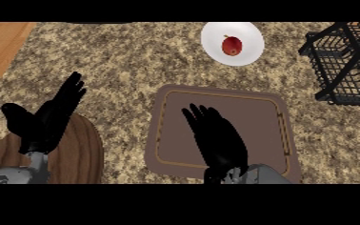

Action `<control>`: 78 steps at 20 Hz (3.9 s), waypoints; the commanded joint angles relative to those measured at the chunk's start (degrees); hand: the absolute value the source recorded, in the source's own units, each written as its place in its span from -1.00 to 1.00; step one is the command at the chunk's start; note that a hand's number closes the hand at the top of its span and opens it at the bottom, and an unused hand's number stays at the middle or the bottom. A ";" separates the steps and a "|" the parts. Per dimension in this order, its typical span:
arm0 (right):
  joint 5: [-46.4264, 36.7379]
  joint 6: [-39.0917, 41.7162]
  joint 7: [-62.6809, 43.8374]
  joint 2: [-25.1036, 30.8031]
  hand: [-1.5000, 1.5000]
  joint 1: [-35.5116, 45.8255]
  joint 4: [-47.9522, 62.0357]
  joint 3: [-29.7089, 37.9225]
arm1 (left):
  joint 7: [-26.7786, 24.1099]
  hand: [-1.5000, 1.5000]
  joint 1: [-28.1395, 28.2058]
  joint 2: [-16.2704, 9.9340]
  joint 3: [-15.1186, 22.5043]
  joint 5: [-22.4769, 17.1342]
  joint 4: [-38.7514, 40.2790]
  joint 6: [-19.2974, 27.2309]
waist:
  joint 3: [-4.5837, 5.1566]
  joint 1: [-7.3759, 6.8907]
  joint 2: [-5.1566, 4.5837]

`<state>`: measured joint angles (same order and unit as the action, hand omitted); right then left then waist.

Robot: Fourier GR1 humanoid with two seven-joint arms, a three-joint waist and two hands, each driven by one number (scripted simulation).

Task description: Pick the sweet potato from the tray and place it in the tiered basket

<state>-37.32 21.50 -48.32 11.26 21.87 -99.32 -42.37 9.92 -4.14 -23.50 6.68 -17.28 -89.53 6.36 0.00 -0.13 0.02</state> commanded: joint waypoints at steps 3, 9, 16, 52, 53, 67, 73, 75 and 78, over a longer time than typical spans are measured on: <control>-7.37 -2.56 4.63 0.11 -1.00 -2.31 2.81 2.02 | 4.10 0.00 1.90 1.89 -0.56 1.58 -5.05 0.18 | -0.02 0.02 0.05; -13.43 -5.48 12.22 -1.42 -1.00 -2.16 10.13 4.12 | -0.93 0.00 0.72 2.77 -4.19 1.98 2.31 -5.61 | 0.01 0.02 -0.04; -12.33 1.14 11.65 -4.47 1.00 -4.98 12.63 3.98 | 0.28 0.00 2.66 5.21 -3.43 5.05 -1.29 -3.61 | 0.00 0.01 0.02; 25.66 -2.85 89.86 45.86 1.00 -0.36 44.49 63.86 | 0.57 0.00 3.29 4.84 -7.69 3.76 -2.01 -5.48 | -0.97 2.20 -0.75; 26.37 -1.05 92.73 47.95 1.00 -0.31 46.68 65.16 | 0.84 0.00 2.72 4.54 -7.79 4.25 -1.54 -5.18 | -0.87 2.02 -0.97; 26.05 9.18 105.12 56.73 1.00 7.40 63.78 60.18 | 3.06 0.00 -1.91 6.37 -4.77 4.90 -0.28 -6.38 | -0.26 -3.22 -1.09; 24.77 10.71 101.32 57.41 1.00 14.41 67.13 55.87 | 0.54 0.00 -1.49 6.65 -4.29 5.93 1.67 -7.68 | -0.14 -3.21 -1.09; 23.18 8.41 102.44 54.97 1.00 14.73 67.99 53.78 | 3.90 0.00 -3.69 7.39 -4.02 6.34 0.15 -5.64 | -0.19 -2.87 -0.95; 21.67 8.58 100.05 54.05 1.00 18.13 68.56 51.50 | 1.06 0.00 -1.31 8.01 -3.74 7.67 1.08 -5.81 | -0.09 -2.17 -0.62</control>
<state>-13.91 23.63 47.00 65.97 37.04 -33.26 11.46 11.81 -6.35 -16.11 2.41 -10.63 -88.84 0.46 -0.14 -2.79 -0.82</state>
